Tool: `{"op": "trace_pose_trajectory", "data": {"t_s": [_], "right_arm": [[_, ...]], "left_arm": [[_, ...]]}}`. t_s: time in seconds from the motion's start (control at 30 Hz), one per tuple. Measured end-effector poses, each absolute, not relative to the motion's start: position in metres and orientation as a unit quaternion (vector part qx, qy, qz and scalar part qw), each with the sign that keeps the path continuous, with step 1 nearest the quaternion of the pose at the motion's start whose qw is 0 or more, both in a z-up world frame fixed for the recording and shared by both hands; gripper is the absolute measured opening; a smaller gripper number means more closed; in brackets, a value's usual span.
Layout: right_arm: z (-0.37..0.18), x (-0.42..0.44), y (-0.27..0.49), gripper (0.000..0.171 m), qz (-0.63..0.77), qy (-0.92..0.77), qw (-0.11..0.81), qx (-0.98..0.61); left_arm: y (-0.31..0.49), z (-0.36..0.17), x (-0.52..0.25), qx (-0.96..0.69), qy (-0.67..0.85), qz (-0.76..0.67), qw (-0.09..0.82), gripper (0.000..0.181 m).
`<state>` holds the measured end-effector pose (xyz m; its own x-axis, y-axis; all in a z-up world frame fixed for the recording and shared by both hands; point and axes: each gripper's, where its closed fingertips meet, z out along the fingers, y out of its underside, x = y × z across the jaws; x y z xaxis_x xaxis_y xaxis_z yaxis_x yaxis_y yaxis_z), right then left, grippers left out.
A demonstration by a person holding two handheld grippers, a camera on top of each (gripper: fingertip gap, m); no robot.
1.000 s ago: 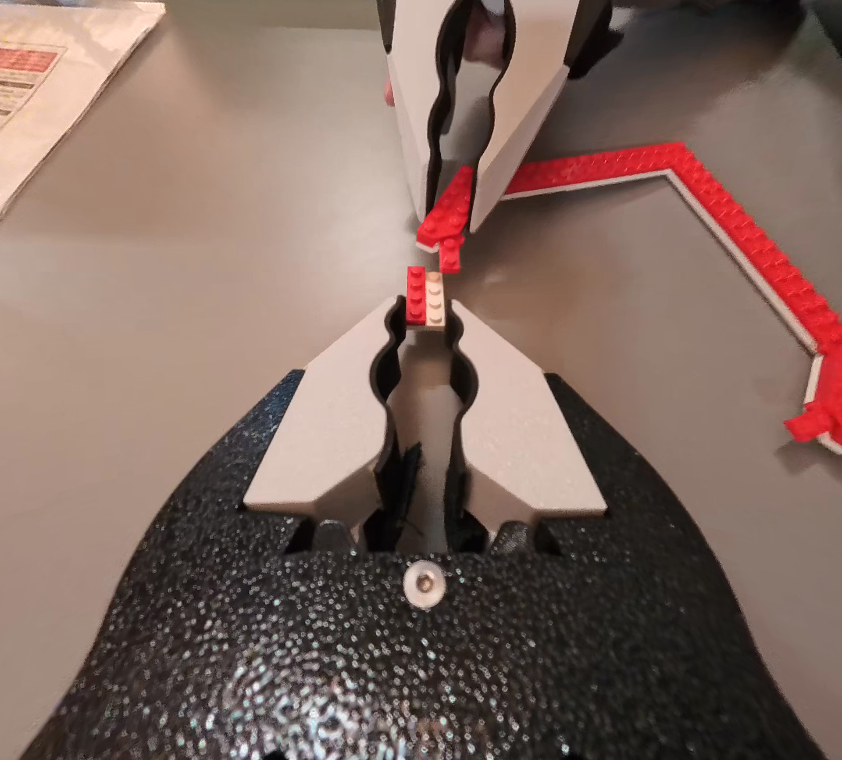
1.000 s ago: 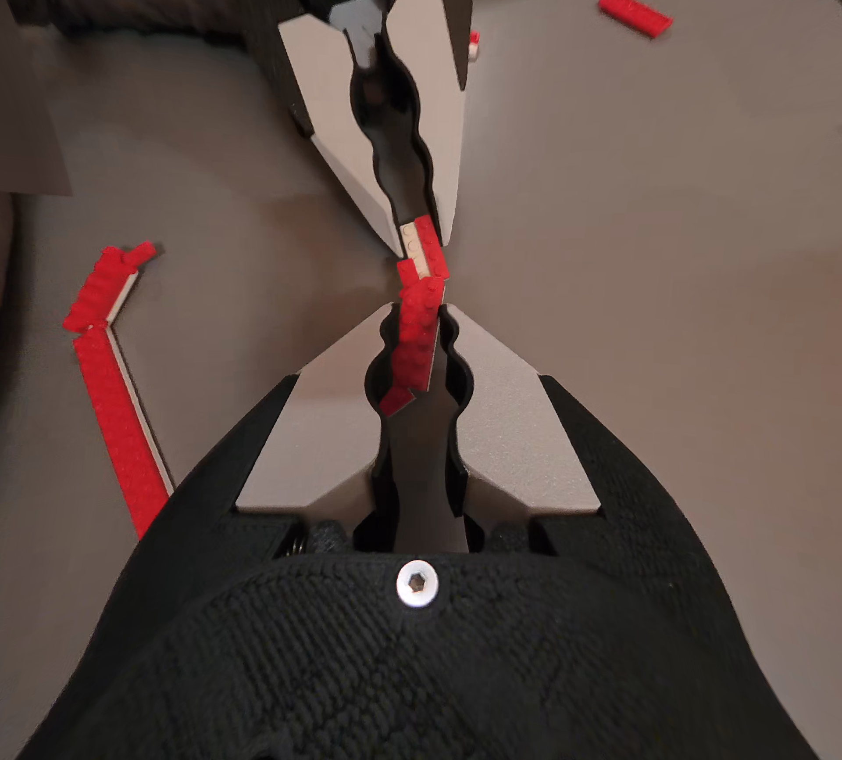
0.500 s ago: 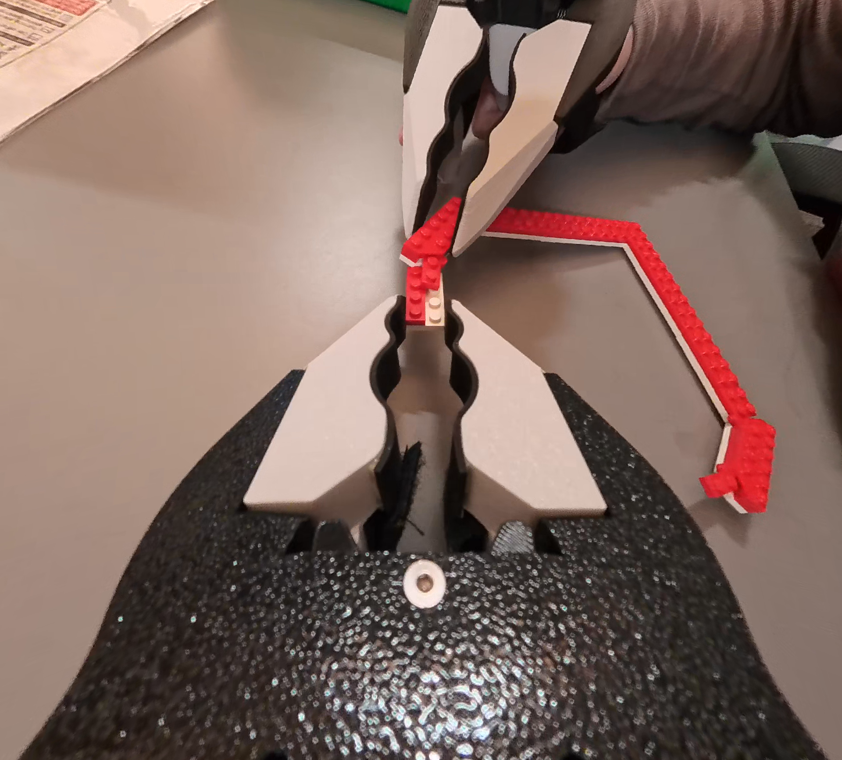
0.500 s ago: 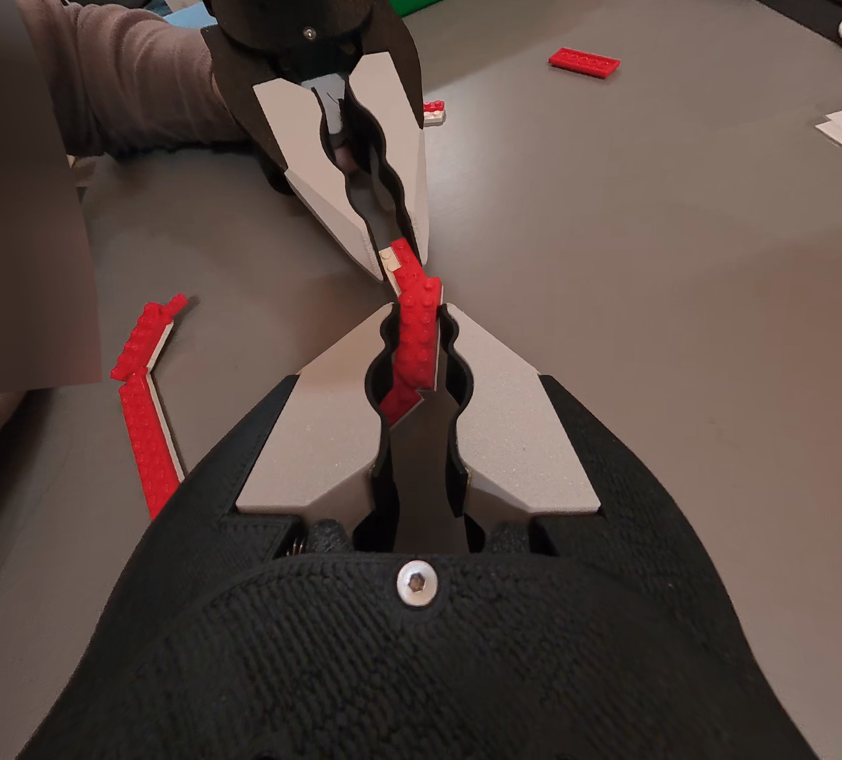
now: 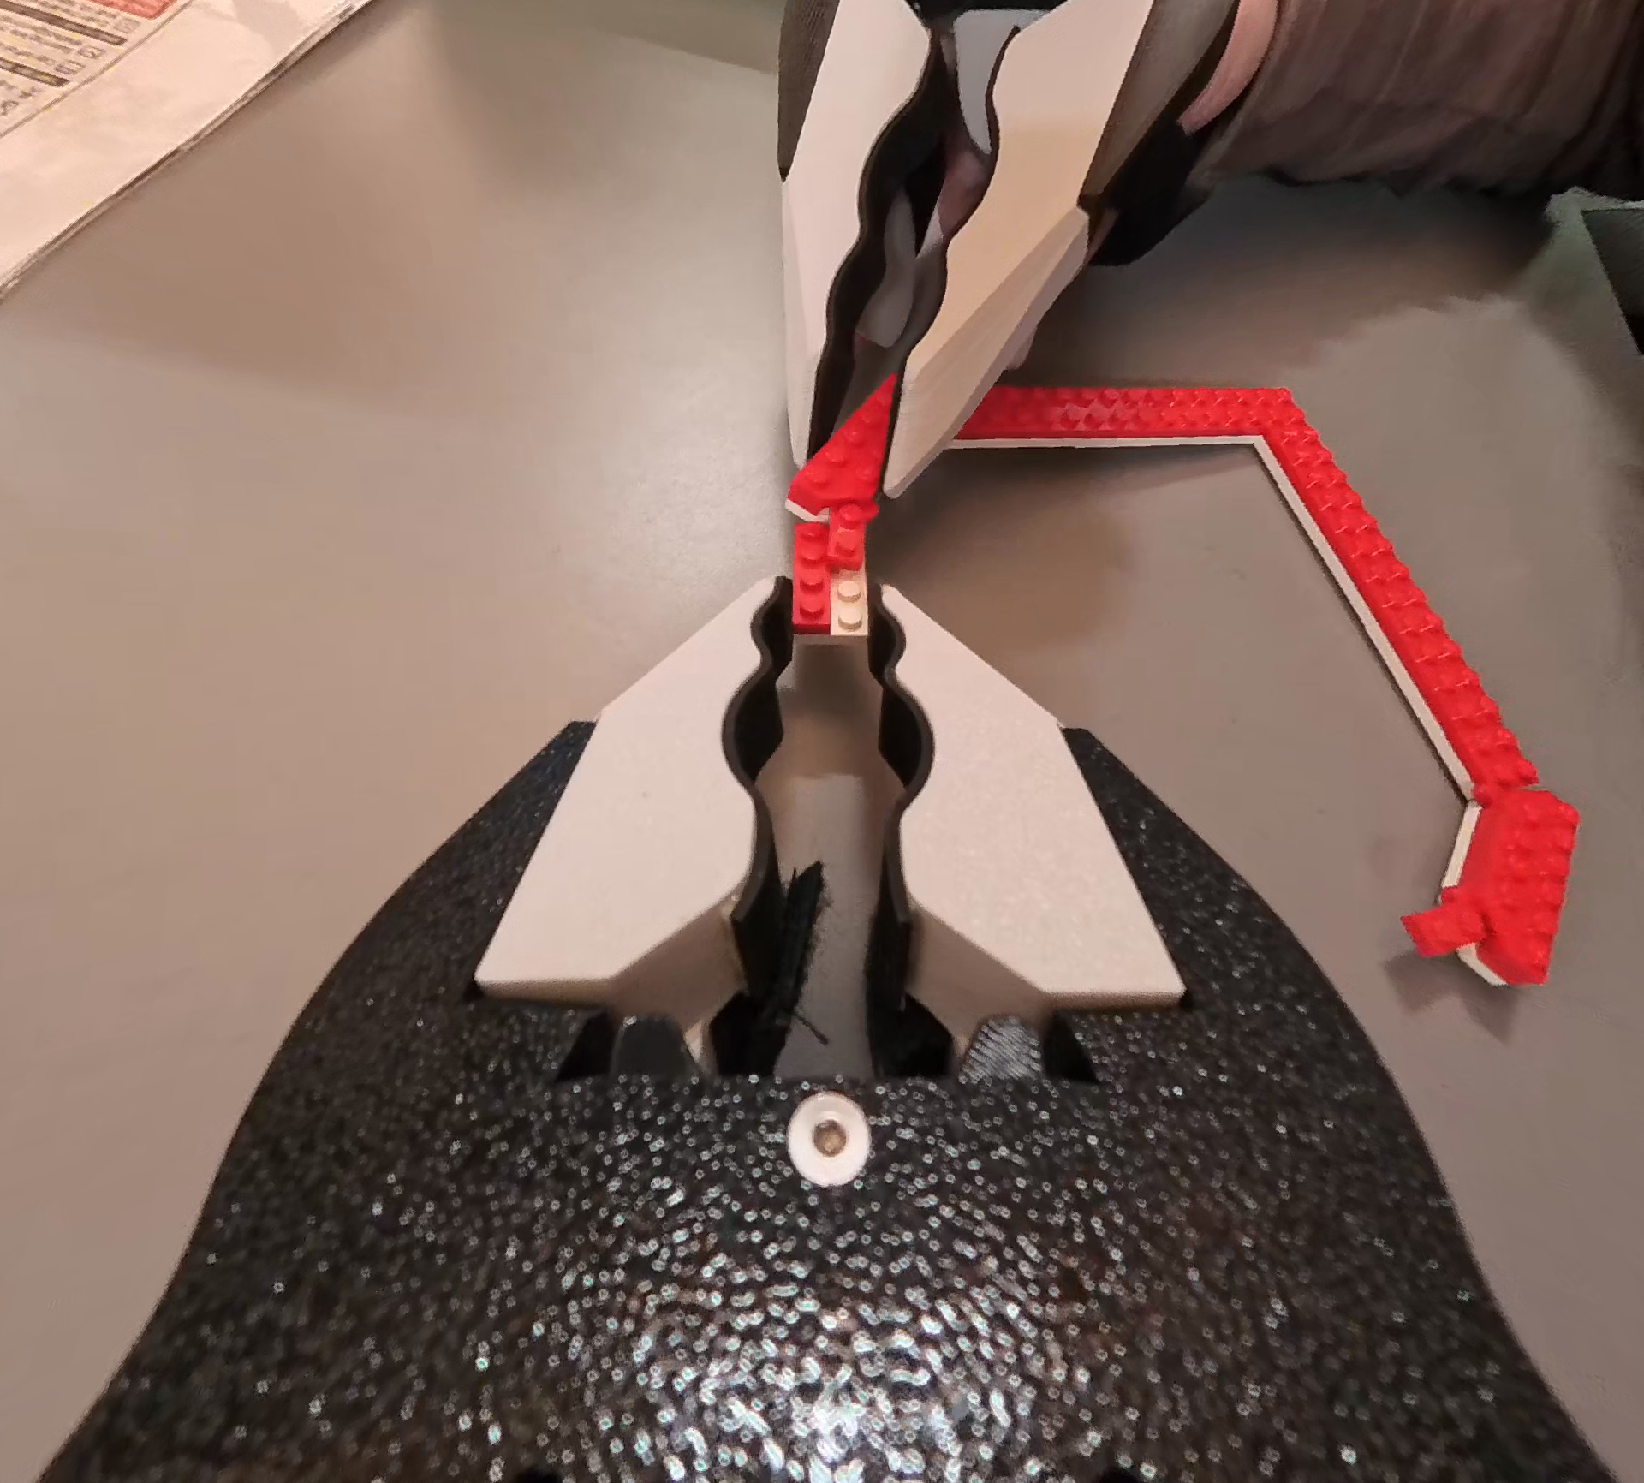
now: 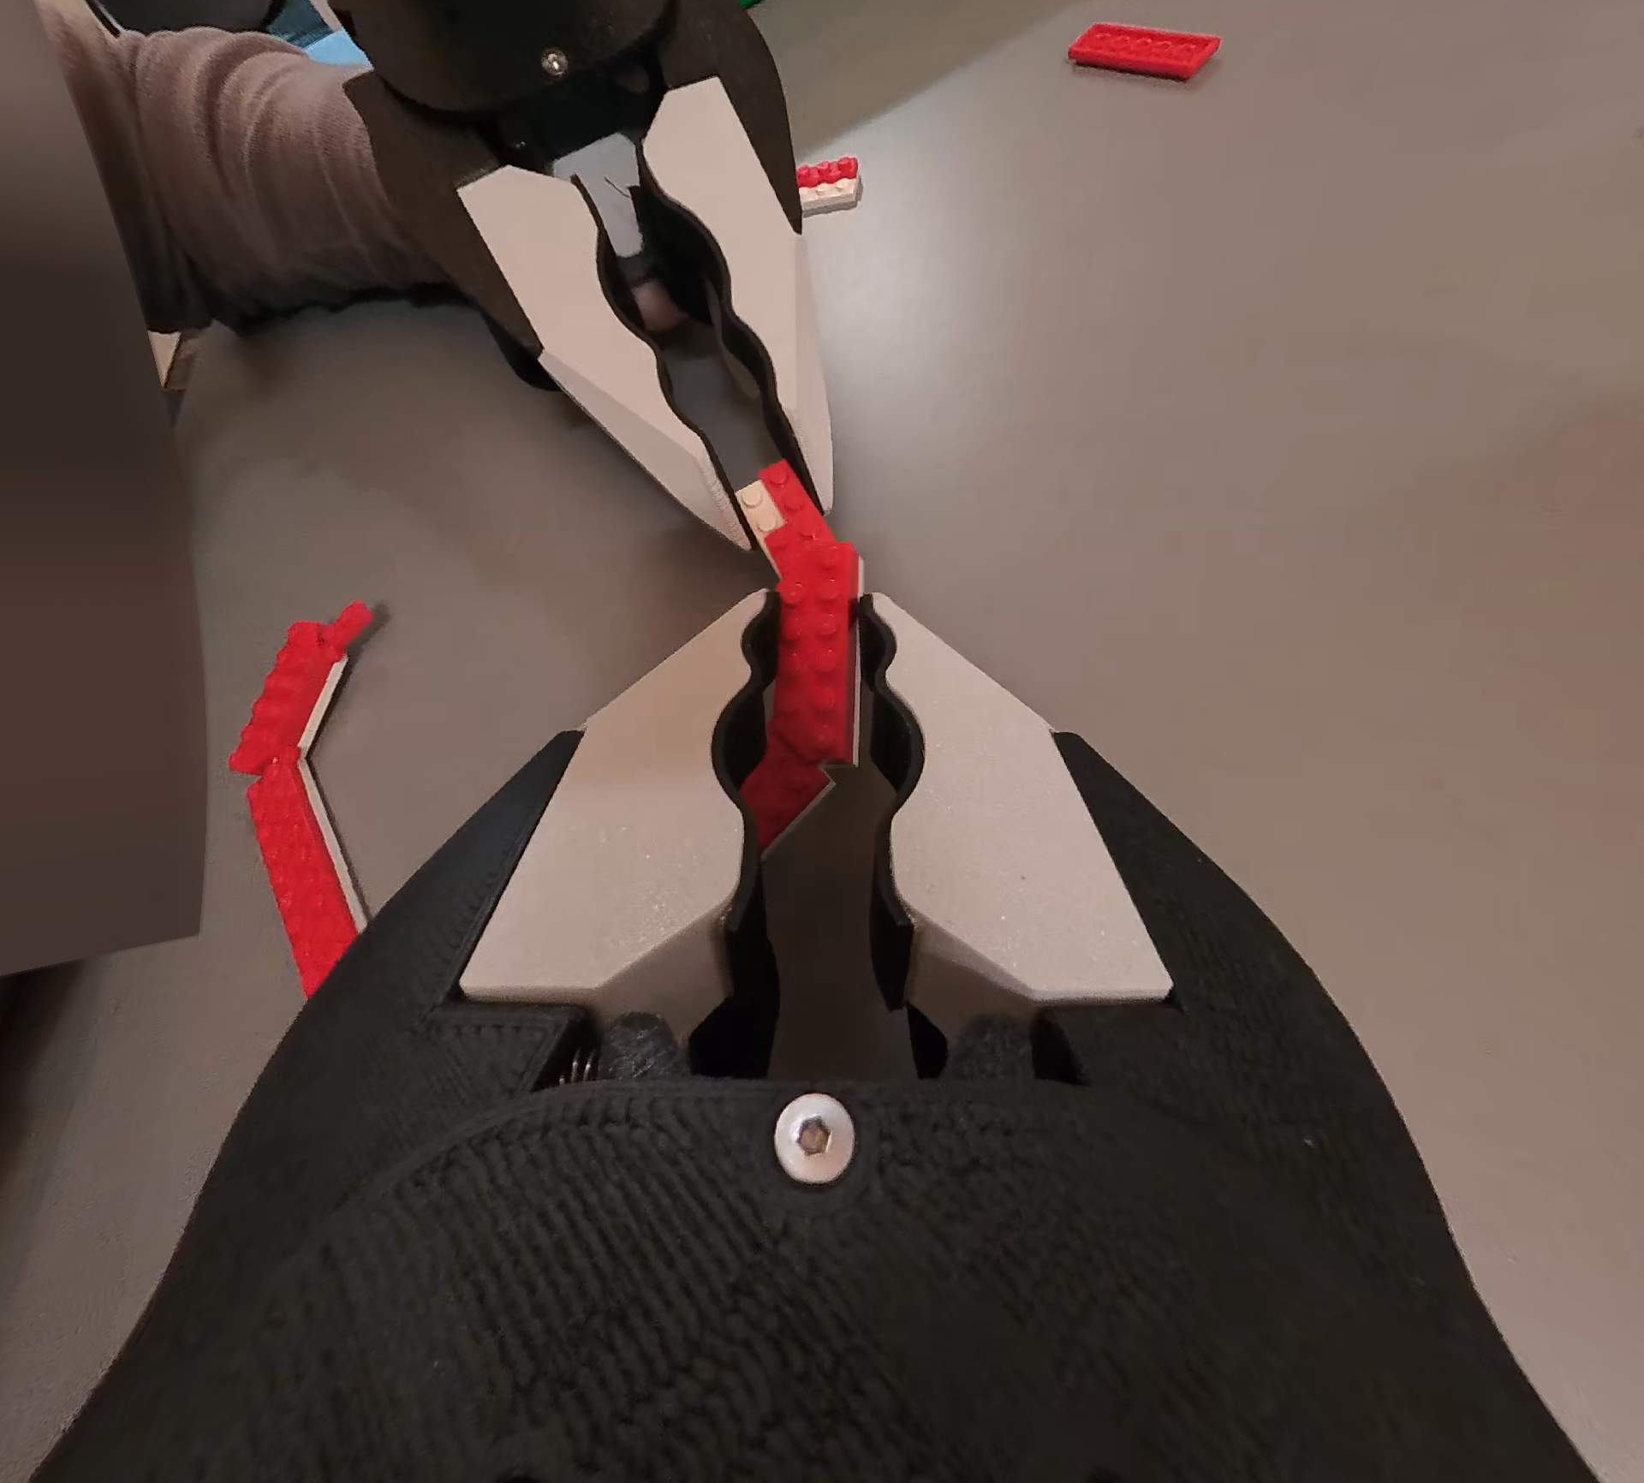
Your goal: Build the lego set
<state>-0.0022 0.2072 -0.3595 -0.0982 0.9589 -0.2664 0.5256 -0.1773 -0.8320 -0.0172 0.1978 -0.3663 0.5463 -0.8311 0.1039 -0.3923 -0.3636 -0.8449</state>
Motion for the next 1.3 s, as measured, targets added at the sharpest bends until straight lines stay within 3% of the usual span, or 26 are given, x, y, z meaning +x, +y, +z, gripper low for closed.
{"op": "trace_pose_trajectory", "data": {"t_s": [0.8,1.3], "right_arm": [[-0.360,0.001,0.204,0.017,0.482,-0.558,0.198,-0.646],[-0.369,0.002,0.205,0.027,0.405,-0.608,0.250,-0.636]], "left_arm": [[0.196,-0.364,-0.015,-0.771,0.400,-0.276,0.412,0.015],[0.196,-0.364,-0.014,-0.775,0.393,-0.285,0.405,0.015]]}}
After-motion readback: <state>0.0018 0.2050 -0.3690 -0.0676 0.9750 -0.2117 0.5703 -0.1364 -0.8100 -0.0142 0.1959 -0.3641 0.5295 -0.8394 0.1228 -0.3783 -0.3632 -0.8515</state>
